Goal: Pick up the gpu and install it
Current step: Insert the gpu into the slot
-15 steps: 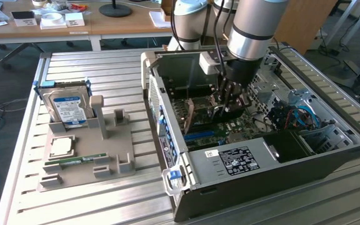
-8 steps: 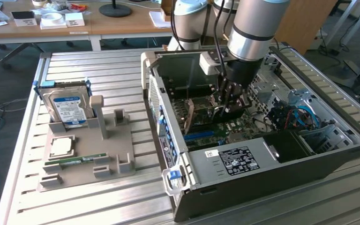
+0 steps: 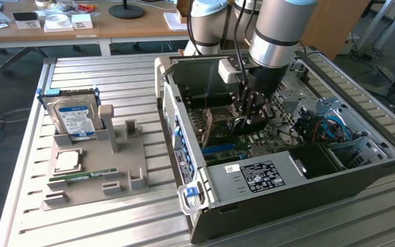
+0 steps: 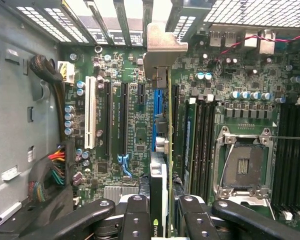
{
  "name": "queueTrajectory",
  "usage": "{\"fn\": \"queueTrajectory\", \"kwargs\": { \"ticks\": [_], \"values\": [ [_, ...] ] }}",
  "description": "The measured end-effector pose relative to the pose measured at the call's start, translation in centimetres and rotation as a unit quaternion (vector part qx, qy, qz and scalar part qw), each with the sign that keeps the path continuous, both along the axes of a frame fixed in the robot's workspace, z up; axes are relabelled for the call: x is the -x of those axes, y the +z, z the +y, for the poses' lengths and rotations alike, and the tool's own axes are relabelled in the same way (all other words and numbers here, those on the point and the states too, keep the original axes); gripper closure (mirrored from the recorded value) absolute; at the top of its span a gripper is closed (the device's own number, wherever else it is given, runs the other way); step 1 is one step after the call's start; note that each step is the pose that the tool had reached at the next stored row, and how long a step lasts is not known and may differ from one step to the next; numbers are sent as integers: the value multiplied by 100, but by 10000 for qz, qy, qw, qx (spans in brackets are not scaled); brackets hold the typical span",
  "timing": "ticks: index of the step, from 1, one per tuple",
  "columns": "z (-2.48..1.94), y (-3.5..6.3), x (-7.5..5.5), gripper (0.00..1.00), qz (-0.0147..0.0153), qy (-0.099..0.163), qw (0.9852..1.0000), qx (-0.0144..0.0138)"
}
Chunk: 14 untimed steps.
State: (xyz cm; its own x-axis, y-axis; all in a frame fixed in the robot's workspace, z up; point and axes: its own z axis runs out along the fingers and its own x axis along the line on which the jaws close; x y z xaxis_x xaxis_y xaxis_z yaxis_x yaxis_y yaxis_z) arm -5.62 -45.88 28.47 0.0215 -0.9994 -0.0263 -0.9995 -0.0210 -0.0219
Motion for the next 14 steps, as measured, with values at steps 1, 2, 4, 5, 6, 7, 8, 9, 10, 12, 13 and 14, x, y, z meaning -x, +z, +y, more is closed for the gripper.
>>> {"fn": "queueTrajectory", "kwargs": {
  "ticks": [1, 2, 4, 5, 6, 7, 8, 9, 10, 12, 13, 14],
  "values": [
    [-1, -4, 3, 73, 0, 0, 10000, 1],
    [-2, -10, 6, 73, 0, 0, 10000, 0],
    [-4, -20, 15, 73, 0, 0, 10000, 0],
    [-5, -26, 20, 73, 0, 0, 10000, 0],
    [-6, -32, 26, 73, 0, 0, 10000, -1],
    [-6, -37, 33, 73, 0, 0, 10000, 0],
    [-7, -40, 45, 73, 1, 0, 10000, 1],
    [-7, -44, 57, 73, 0, 0, 10000, 1],
    [-7, -48, 69, 73, 0, 0, 10000, 0],
    [-7, -54, 89, 73, 0, 0, 10000, 0],
    [-7, -54, 92, 73, 0, 0, 10000, 0],
    [-7, -54, 92, 73, 0, 0, 10000, 0]
  ]
}}
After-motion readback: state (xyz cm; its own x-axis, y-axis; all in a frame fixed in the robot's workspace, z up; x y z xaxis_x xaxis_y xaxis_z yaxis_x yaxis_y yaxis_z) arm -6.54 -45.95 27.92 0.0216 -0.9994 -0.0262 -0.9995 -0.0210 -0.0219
